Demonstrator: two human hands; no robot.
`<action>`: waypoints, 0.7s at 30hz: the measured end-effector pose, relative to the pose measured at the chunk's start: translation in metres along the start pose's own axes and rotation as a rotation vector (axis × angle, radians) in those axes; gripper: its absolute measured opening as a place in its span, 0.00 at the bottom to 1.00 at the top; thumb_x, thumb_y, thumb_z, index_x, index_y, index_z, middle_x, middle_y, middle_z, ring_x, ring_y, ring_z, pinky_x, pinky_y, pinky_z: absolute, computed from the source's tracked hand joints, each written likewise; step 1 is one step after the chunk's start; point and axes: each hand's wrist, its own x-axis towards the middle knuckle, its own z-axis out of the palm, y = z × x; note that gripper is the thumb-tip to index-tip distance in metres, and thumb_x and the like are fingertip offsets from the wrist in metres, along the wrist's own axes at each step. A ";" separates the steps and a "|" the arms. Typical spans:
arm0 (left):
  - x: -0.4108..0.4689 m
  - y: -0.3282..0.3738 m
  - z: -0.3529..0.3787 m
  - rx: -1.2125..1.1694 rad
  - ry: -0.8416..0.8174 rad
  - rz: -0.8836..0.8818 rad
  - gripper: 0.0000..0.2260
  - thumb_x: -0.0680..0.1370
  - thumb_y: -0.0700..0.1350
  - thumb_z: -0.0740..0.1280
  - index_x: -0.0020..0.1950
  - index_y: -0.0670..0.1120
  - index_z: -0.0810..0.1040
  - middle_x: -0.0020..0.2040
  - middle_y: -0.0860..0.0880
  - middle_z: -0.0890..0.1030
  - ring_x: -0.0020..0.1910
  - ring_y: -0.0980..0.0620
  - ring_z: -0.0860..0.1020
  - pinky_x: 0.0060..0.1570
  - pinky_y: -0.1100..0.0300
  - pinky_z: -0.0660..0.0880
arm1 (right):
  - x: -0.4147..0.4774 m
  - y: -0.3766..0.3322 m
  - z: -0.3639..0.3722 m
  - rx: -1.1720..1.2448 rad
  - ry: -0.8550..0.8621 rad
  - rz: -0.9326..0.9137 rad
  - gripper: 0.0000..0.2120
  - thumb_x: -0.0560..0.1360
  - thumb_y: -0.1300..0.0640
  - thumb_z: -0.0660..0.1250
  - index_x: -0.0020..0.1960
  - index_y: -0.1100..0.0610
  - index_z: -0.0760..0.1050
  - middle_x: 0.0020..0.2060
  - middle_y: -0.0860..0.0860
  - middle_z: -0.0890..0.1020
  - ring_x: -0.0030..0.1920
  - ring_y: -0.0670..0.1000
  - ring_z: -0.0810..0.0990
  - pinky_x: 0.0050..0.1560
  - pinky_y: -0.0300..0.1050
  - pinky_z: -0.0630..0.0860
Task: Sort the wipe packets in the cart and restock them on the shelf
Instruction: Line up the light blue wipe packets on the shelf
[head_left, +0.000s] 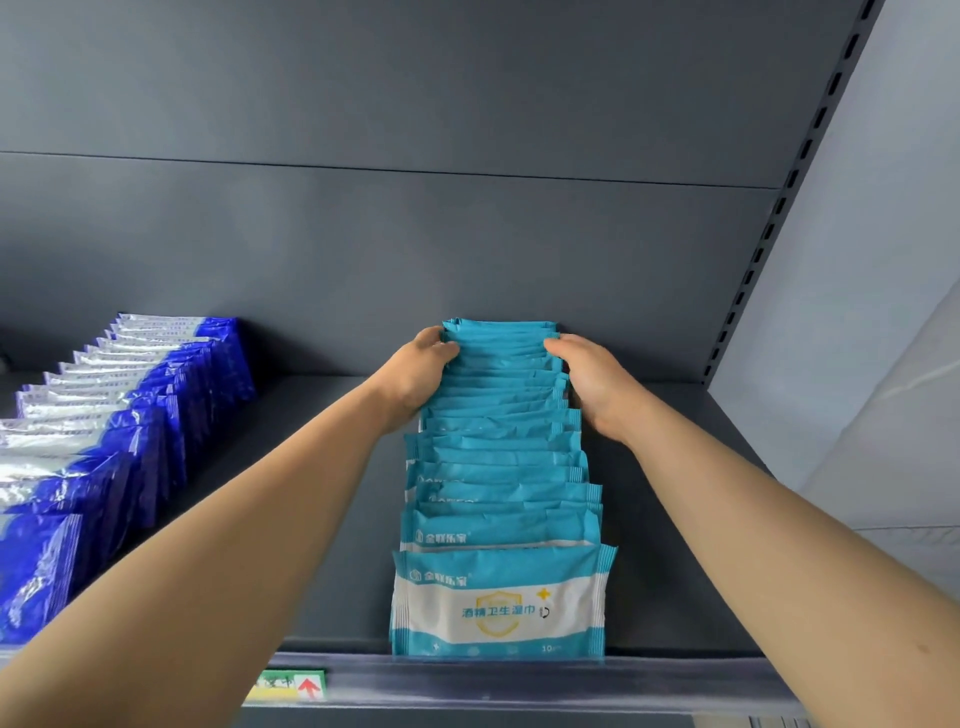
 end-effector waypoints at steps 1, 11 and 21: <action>0.000 -0.001 -0.004 -0.015 -0.004 -0.023 0.16 0.81 0.48 0.58 0.67 0.46 0.71 0.59 0.47 0.79 0.56 0.48 0.80 0.60 0.49 0.75 | -0.001 -0.001 -0.003 -0.056 -0.009 -0.010 0.11 0.80 0.53 0.58 0.57 0.57 0.75 0.53 0.49 0.82 0.51 0.47 0.80 0.59 0.48 0.74; -0.086 0.000 -0.033 0.147 -0.297 -0.002 0.44 0.62 0.64 0.76 0.74 0.55 0.63 0.68 0.62 0.71 0.69 0.59 0.69 0.71 0.48 0.62 | -0.077 -0.015 -0.031 -0.381 -0.373 -0.032 0.46 0.67 0.46 0.76 0.76 0.49 0.53 0.61 0.31 0.70 0.62 0.30 0.66 0.67 0.38 0.57; -0.156 -0.014 -0.017 0.530 -0.372 0.088 0.54 0.58 0.56 0.83 0.73 0.64 0.50 0.64 0.64 0.72 0.66 0.63 0.70 0.67 0.60 0.67 | -0.147 -0.005 -0.008 -1.038 -0.409 -0.085 0.64 0.60 0.39 0.78 0.77 0.47 0.35 0.75 0.41 0.33 0.76 0.41 0.43 0.75 0.41 0.49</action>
